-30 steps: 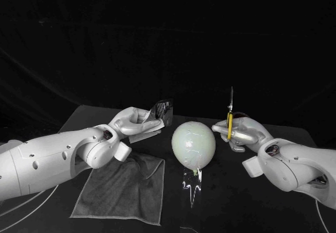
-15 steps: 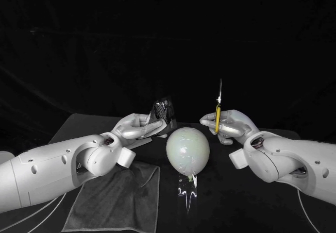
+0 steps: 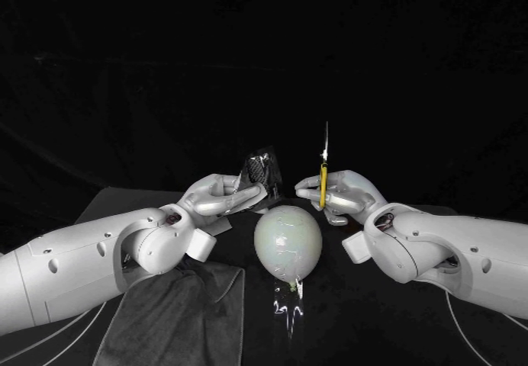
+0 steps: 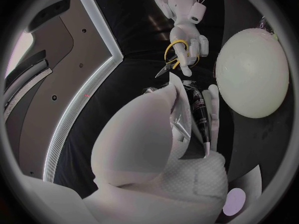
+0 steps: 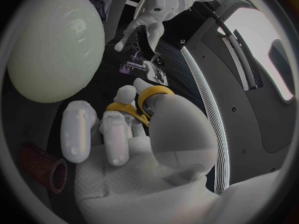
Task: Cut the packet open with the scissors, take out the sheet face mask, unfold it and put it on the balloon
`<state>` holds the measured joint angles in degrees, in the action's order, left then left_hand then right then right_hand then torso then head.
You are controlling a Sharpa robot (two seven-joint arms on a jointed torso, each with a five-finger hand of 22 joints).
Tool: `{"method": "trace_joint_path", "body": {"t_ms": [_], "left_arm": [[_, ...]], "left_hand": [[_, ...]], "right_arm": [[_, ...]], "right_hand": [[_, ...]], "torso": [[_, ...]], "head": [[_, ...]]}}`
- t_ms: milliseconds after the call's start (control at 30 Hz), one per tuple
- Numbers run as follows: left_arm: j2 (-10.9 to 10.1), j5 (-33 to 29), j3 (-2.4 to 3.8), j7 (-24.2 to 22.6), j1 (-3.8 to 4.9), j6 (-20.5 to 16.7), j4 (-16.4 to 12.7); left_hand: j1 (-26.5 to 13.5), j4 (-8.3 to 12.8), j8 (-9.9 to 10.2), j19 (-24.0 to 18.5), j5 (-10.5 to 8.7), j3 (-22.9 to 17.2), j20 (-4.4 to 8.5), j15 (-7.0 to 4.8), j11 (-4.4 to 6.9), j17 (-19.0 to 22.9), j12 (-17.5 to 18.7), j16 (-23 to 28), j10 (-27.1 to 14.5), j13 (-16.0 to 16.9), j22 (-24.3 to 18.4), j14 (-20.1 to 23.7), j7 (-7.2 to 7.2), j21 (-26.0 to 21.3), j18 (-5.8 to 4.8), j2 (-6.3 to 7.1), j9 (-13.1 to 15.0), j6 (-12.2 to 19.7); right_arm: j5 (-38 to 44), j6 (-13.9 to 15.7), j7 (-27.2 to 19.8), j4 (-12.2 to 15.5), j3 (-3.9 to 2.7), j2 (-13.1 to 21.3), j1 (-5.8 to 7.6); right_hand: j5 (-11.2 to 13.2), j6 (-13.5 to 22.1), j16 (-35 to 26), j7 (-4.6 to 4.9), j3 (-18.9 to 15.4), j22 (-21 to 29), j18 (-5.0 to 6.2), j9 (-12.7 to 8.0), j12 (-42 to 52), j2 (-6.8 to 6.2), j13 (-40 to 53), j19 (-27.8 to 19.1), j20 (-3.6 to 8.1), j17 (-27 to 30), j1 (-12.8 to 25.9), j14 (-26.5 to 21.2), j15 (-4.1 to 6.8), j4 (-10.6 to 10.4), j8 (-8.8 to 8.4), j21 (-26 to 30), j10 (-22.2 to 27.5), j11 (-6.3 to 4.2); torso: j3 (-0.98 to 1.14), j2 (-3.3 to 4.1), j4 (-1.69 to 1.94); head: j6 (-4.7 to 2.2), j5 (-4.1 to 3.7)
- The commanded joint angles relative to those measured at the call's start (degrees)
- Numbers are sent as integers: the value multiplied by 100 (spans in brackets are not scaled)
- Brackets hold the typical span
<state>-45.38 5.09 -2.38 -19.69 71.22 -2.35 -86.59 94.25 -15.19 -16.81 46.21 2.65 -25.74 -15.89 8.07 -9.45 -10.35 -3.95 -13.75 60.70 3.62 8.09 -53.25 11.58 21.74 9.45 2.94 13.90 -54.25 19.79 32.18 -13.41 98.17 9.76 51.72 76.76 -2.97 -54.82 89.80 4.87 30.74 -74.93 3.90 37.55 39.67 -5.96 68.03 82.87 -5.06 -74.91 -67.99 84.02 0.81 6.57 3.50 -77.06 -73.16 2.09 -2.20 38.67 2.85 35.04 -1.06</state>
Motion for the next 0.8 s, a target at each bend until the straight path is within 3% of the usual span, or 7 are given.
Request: {"method": "trace_joint_path", "body": {"t_ms": [33,333,800], "left_arm": [[67,188,9,12,63,175,9],[183,222,9,117,213,198,71],[233,259,9,166,245,192,88]], "left_hand": [[-73,10,-40,62,14,-59,10,-15,7,-14,26,-45,57,-5,27,-72,-3,50,98,-14,24,-32],[-264,104,-103,301,14,-220,168,-110,48,-104,41,-227,139,-9,204,-420,-35,402,104,28,90,-12],[-360,175,-137,348,14,-286,254,-166,73,-184,40,-362,177,-8,331,-598,-52,627,92,40,125,-12]], "right_arm": [[81,-105,-72,45,-24,-29,25],[83,-67,-100,48,-67,-111,152],[67,-96,-104,52,-81,-205,217]], "right_hand": [[21,1089,20,501,-67,-929,-89,-45,5033,-87,2197,-16,-41,-1509,-22,598,-30,-8,-7,-18,-1684,279],[21,1235,20,499,-152,-931,-85,-164,5033,-72,2197,-22,-49,-1509,-39,598,-31,-8,-6,-10,-1684,279],[21,1264,20,524,-193,-930,-84,-203,5033,-65,2197,-26,-53,-1509,-30,598,-37,-20,1,-3,-1684,297]], "torso": [[-2,2,-8],[0,-7,8],[-7,5,5]], "head": [[-27,-49],[-94,-129],[-170,-125]]}}
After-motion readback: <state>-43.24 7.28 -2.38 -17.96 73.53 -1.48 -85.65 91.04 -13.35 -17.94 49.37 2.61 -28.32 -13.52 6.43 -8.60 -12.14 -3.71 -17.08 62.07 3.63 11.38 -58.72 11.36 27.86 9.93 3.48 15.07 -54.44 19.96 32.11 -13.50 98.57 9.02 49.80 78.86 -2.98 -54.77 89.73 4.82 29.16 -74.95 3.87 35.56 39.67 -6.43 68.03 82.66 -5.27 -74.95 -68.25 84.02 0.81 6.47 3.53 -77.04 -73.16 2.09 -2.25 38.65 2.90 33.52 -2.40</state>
